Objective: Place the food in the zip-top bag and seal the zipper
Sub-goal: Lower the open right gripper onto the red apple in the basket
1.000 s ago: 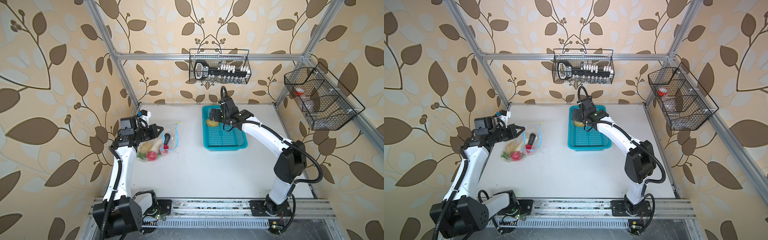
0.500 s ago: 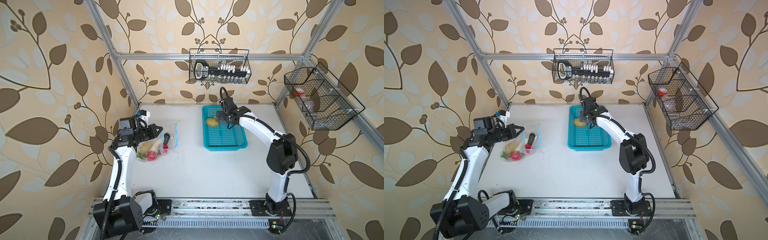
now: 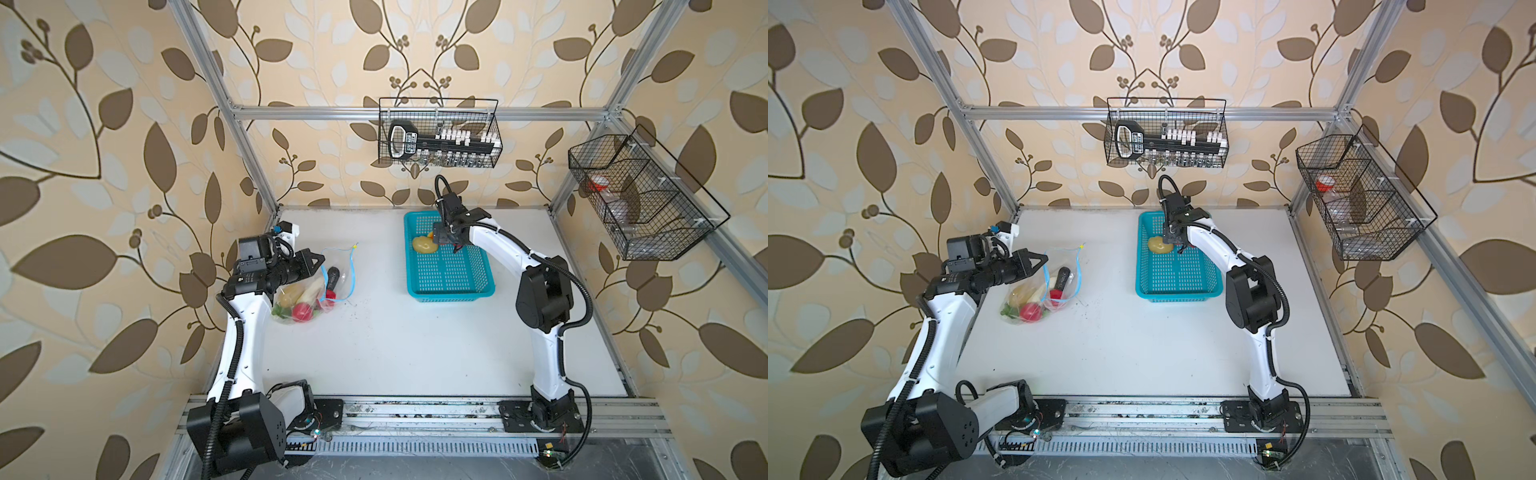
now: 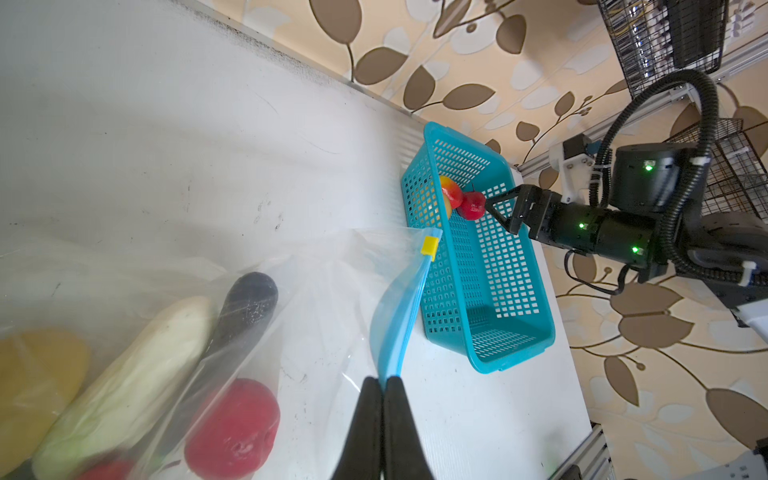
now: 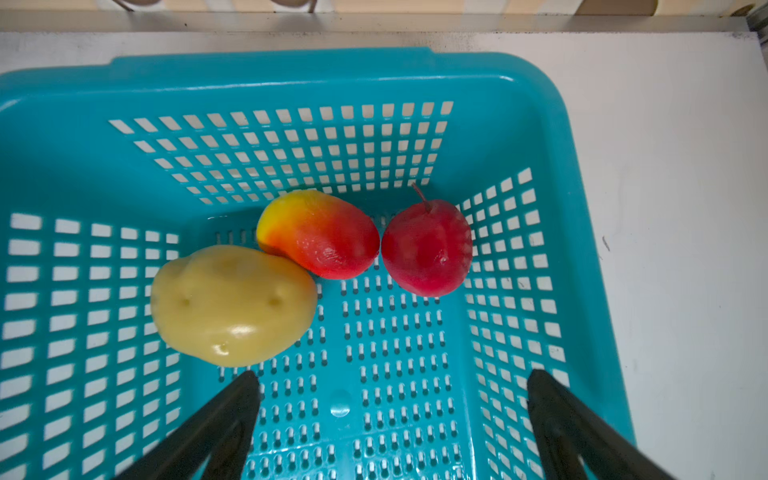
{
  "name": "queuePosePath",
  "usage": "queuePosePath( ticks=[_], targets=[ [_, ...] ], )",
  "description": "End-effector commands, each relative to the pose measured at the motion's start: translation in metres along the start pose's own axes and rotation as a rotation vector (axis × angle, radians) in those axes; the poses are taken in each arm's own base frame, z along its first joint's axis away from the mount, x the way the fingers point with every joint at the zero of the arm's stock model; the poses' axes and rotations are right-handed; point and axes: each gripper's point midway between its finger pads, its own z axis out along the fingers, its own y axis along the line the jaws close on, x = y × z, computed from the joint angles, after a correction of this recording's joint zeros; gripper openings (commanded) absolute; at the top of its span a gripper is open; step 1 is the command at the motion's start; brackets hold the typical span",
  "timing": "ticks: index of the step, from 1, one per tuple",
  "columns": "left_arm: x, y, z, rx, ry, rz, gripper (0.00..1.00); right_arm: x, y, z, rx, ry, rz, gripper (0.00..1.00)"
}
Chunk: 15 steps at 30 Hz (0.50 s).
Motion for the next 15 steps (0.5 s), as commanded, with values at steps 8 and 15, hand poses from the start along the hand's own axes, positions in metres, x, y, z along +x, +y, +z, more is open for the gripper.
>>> queuePosePath(
  ticks=[8,15],
  targets=[
    [-0.005,0.003,-0.001,0.013,-0.020,0.018,0.00,0.002,-0.017,0.032,0.063,0.050,-0.048,1.00],
    [-0.005,0.010,0.002,-0.001,-0.015,0.006,0.00,0.006,-0.020,0.054,0.056,0.072,-0.047,1.00]
  ],
)
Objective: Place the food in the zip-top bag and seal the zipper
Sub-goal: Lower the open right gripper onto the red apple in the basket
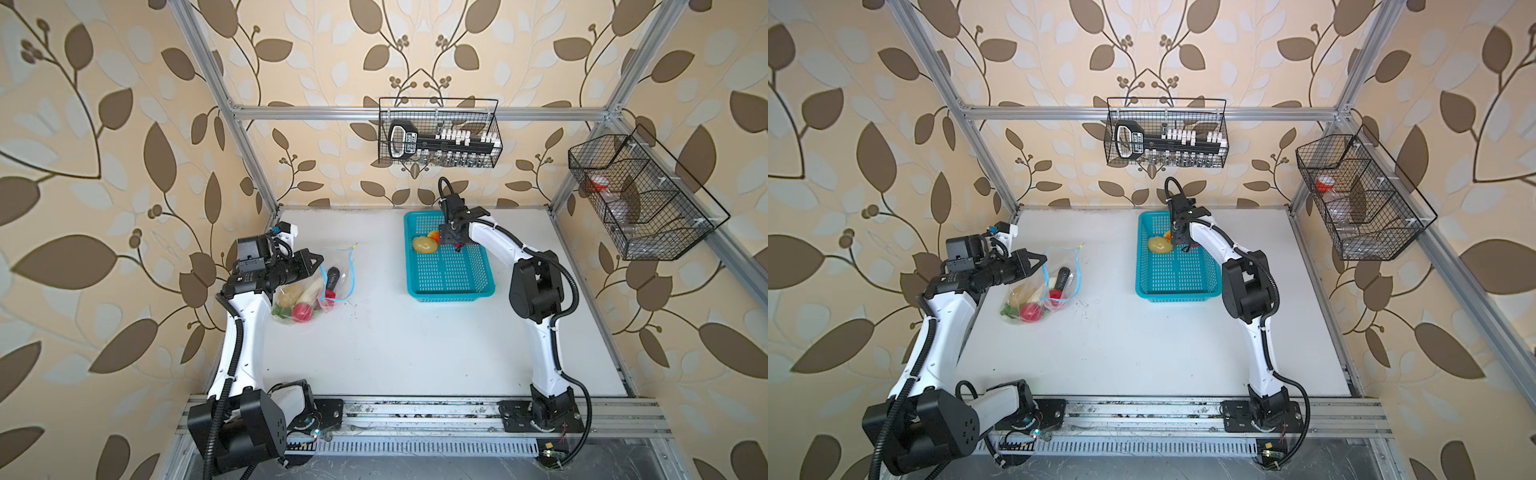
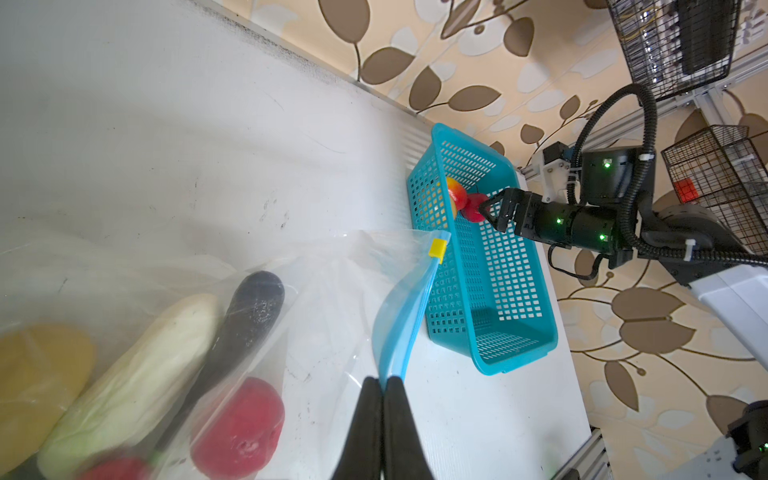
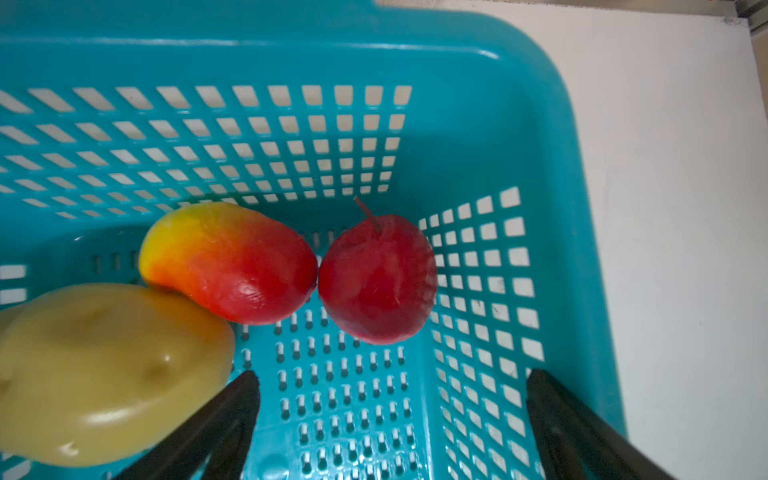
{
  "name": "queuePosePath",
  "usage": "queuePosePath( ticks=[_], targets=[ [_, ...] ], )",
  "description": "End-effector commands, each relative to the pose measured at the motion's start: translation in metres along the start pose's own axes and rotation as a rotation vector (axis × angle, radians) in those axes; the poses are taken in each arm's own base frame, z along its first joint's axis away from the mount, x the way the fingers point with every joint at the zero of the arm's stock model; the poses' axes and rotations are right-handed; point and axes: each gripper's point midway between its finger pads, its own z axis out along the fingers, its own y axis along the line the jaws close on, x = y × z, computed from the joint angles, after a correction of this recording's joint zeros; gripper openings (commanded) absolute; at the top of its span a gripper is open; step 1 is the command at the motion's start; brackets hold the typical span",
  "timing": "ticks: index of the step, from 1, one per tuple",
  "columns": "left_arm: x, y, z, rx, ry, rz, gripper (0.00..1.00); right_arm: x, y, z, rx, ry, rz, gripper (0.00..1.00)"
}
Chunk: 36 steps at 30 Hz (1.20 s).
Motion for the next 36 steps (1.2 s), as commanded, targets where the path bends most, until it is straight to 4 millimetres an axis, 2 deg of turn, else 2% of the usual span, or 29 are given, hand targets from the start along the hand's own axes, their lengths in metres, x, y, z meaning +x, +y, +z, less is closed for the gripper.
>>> queuePosePath(
  ticks=[1,15,25,36],
  targets=[
    [-0.004,0.002,0.001,0.009,-0.018,0.024,0.00,-0.001,0.006,0.010,-0.013,0.007,-0.021,1.00],
    [-0.005,0.008,0.002,-0.015,-0.018,0.025,0.00,-0.002,0.017,0.036,-0.007,0.019,-0.037,0.92],
    [-0.004,0.011,0.005,-0.019,-0.011,0.019,0.00,0.003,0.014,0.049,0.017,0.036,-0.032,0.85],
    [-0.003,0.013,0.005,-0.022,-0.008,0.014,0.00,-0.007,0.013,0.057,-0.009,0.028,-0.009,0.85]
  ],
)
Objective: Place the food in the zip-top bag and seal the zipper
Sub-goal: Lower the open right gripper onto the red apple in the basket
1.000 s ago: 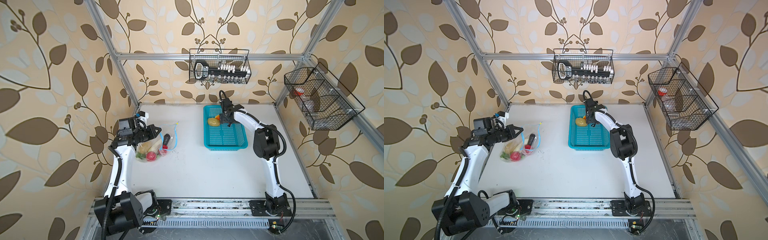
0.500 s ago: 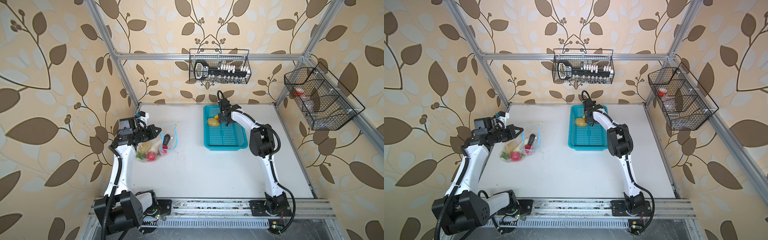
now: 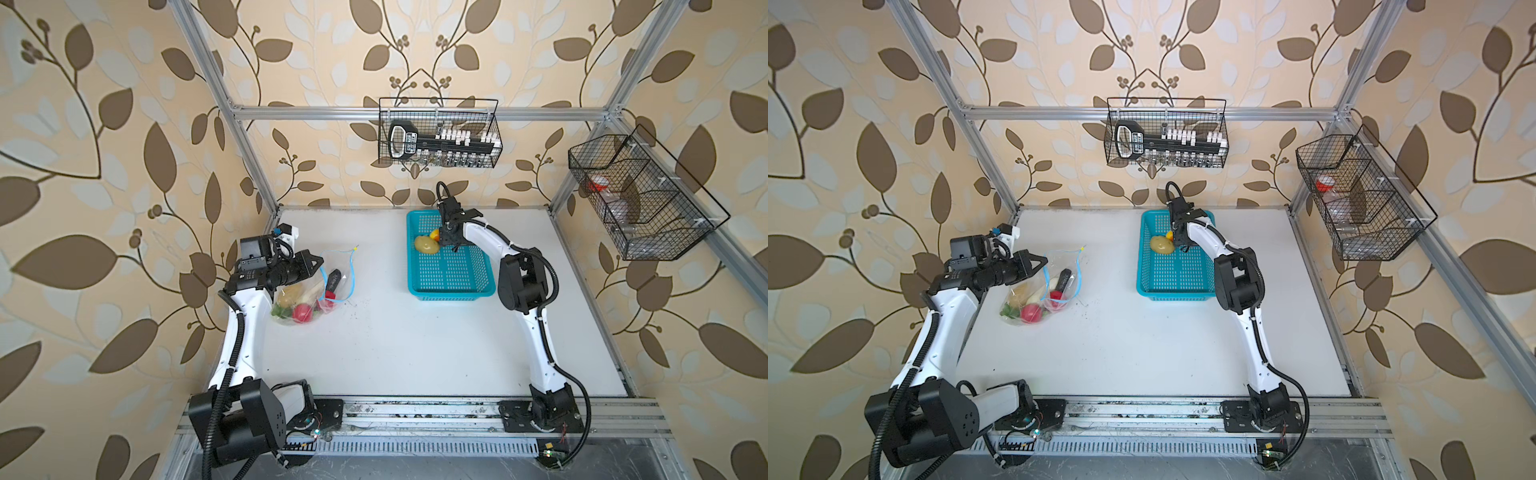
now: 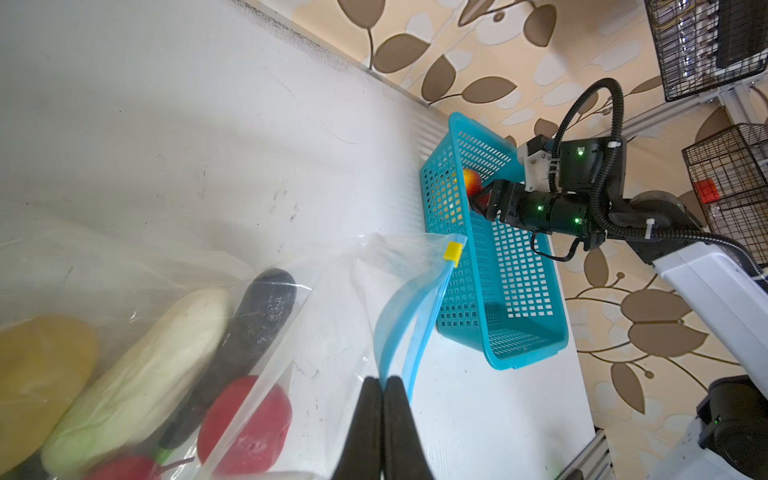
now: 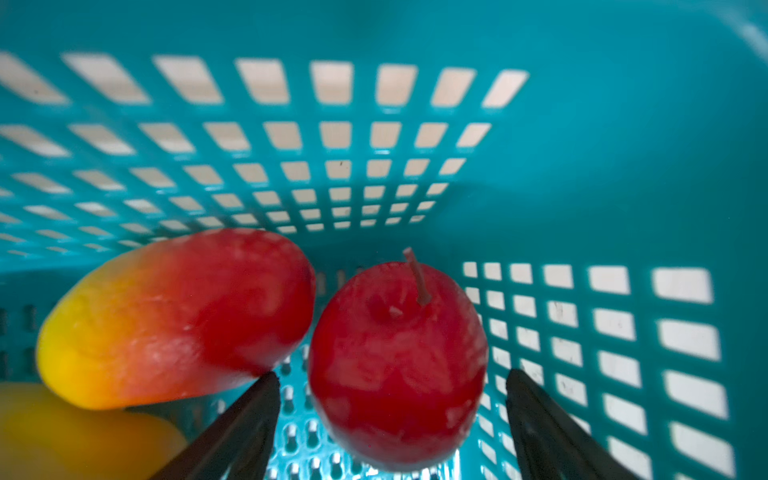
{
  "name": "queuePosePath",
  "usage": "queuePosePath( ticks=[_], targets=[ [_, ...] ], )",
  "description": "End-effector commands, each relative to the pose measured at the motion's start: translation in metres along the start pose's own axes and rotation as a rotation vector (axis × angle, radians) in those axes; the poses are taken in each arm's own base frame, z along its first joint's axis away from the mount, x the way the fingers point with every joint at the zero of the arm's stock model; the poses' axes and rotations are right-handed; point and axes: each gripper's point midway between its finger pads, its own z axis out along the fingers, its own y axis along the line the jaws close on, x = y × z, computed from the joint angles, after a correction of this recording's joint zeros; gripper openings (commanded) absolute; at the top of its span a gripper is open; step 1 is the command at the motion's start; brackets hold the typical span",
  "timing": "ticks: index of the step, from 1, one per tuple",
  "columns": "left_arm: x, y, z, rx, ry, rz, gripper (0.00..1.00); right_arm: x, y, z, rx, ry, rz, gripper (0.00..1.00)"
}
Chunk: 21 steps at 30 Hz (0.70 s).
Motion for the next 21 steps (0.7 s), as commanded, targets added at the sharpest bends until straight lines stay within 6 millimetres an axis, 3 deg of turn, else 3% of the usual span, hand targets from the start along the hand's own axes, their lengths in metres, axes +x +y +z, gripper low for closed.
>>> queuePosePath(
  ticks=[1,13,16,21],
  targets=[
    [-0.007,0.003,-0.002,-0.005,-0.029,0.029,0.00,-0.003,0.005,0.010,-0.018,0.001,0.001,0.85],
    [-0.007,0.005,-0.001,-0.009,-0.021,0.022,0.00,-0.006,0.008,0.023,-0.038,-0.005,0.016,0.71],
    [-0.006,0.005,0.000,-0.009,-0.019,0.019,0.00,-0.005,0.009,0.025,-0.045,-0.001,0.018,0.61],
    [-0.007,0.005,-0.001,-0.010,-0.020,0.019,0.00,-0.003,0.008,0.023,-0.049,-0.005,0.026,0.60]
  ],
)
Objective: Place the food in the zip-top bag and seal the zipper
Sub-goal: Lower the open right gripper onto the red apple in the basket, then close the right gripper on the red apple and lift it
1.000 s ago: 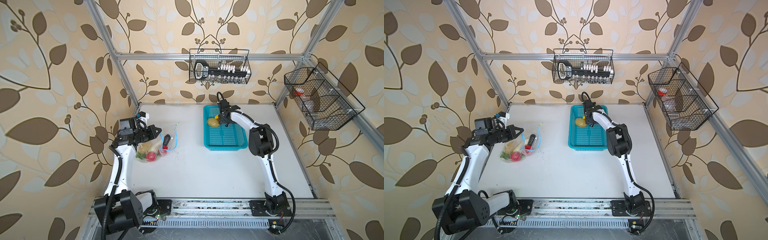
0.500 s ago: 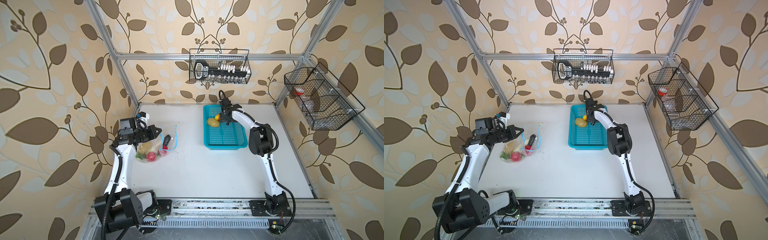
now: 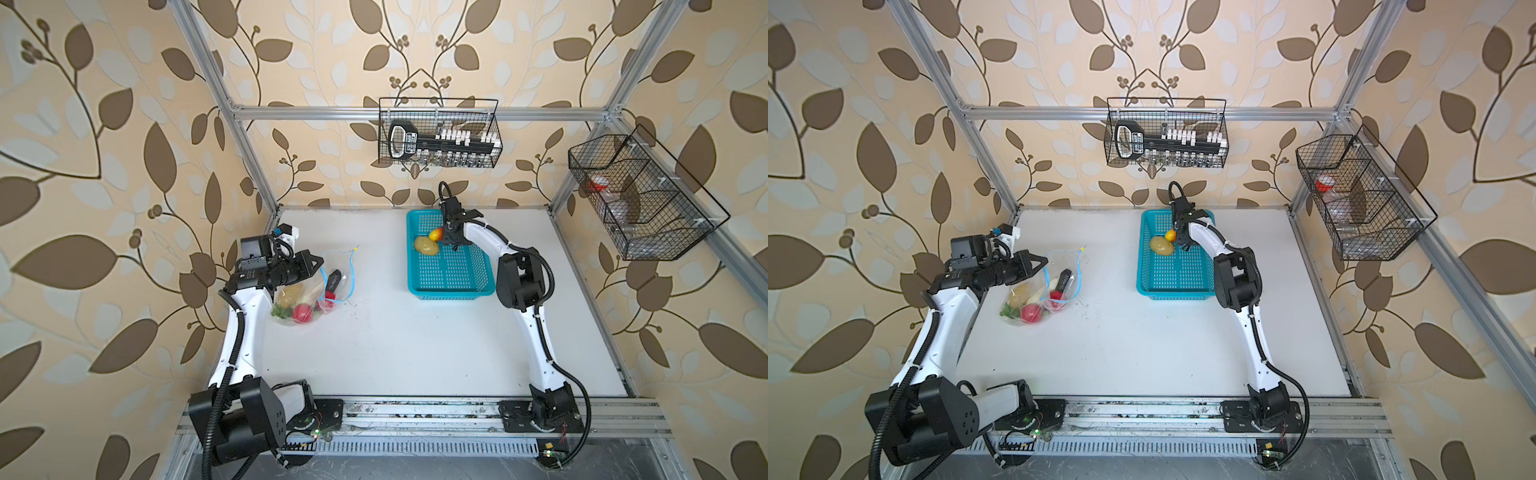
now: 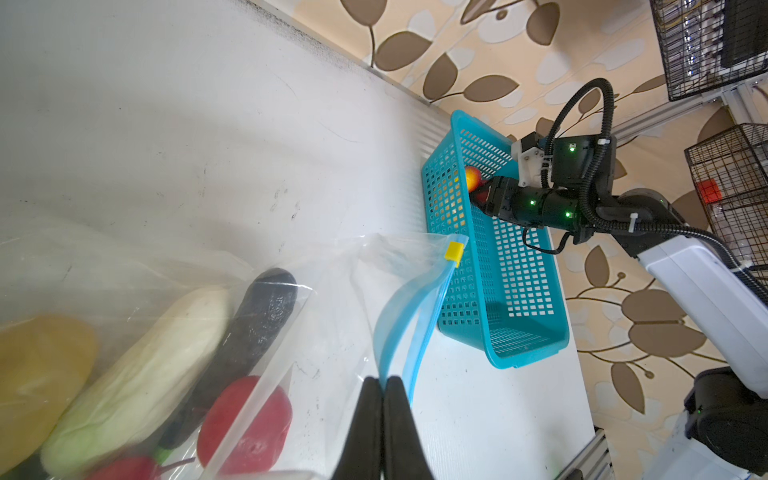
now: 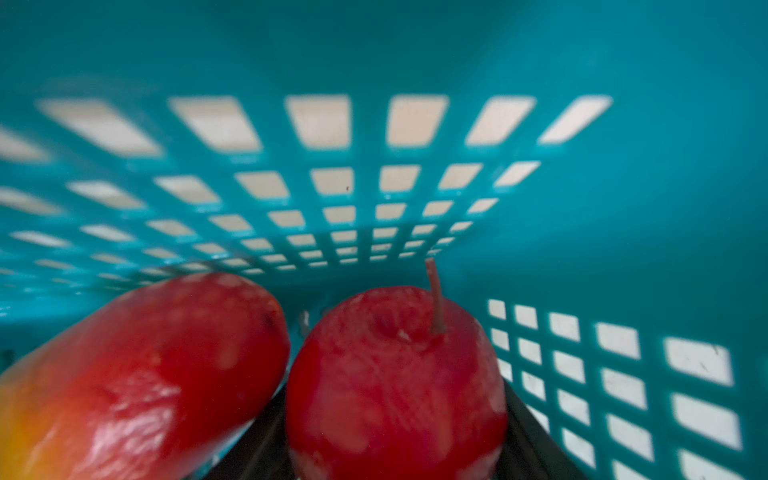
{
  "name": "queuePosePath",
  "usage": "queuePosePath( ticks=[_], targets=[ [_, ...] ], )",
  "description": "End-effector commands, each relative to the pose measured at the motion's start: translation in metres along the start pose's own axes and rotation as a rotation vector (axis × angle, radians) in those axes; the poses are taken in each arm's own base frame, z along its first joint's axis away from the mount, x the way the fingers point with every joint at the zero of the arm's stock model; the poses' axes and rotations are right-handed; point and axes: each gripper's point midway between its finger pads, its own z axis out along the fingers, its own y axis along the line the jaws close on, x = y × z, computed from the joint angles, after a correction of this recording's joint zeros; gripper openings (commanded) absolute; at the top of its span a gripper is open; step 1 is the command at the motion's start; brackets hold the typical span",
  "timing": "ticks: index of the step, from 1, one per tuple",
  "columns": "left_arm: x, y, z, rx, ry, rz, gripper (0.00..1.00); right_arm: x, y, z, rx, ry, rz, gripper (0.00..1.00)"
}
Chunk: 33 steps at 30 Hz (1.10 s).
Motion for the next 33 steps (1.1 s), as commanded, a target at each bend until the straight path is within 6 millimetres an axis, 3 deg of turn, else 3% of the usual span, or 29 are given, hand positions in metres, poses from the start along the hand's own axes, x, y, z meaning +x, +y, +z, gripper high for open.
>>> queuePosePath(
  ticks=[1,6,18,33],
  targets=[
    [-0.007,0.004,-0.002,-0.008,-0.025,0.024,0.00,0.002,0.001,0.004,-0.012,0.001,0.008,0.59],
    [-0.007,0.003,-0.002,-0.006,-0.026,0.024,0.00,-0.001,-0.001,-0.010,-0.030,-0.017,0.020,0.51],
    [-0.007,0.005,-0.003,-0.013,-0.031,0.031,0.00,0.011,-0.012,-0.049,-0.089,-0.036,0.079,0.48],
    [-0.007,0.006,-0.004,-0.020,-0.041,0.023,0.00,0.022,-0.008,-0.101,-0.097,-0.103,0.107,0.45]
  ],
)
